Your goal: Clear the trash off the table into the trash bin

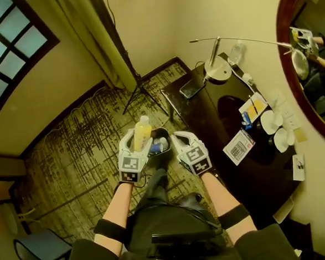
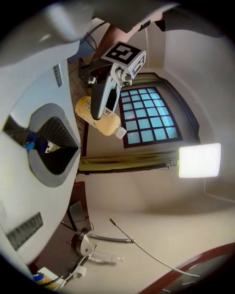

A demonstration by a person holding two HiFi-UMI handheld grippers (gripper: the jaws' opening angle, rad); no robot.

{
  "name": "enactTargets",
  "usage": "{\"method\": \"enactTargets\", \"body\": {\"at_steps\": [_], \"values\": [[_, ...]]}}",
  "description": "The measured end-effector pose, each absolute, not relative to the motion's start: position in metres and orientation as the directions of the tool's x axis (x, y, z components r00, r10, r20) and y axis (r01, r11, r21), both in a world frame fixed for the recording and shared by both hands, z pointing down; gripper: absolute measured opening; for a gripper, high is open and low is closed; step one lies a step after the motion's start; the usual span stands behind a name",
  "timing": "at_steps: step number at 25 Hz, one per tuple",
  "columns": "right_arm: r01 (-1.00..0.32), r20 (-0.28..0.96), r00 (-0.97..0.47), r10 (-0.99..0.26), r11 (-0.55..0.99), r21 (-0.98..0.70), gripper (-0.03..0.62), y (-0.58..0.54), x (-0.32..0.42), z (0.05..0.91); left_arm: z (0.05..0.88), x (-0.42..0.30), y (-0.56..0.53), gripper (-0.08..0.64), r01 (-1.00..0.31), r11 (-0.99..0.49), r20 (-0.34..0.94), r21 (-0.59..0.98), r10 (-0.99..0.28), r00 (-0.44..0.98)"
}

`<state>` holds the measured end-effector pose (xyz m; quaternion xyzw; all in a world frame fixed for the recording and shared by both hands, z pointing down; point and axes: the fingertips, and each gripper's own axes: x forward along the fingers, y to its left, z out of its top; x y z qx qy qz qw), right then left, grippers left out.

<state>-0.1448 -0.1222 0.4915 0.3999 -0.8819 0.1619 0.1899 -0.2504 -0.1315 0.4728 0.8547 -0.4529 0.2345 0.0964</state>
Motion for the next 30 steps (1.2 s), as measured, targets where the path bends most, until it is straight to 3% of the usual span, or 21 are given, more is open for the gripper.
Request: {"method": "enactTargets", "body": {"at_steps": [5, 12, 30], "values": [[-0.682, 0.493, -0.675, -0.549, 0.72, -0.131, 0.002, -0.13, -0.2, 0.509, 0.507, -0.299, -0.13, 0.285, -0.867, -0.497, 0.537, -0.025, -0.738, 0.408], [-0.645, 0.566, -0.679, -0.467, 0.748, -0.157, 0.002, -0.132, -0.229, 0.578, 0.589, -0.311, -0.131, 0.285, -0.861, -0.507, 0.618, 0.035, -0.666, 0.418], [-0.693, 0.722, -0.604, -0.338, 0.669, -0.267, 0.002, -0.161, -0.235, 0.884, 0.919, -0.304, -0.148, 0.285, -0.81, -0.566, 0.805, 0.15, -0.406, 0.433]]}}
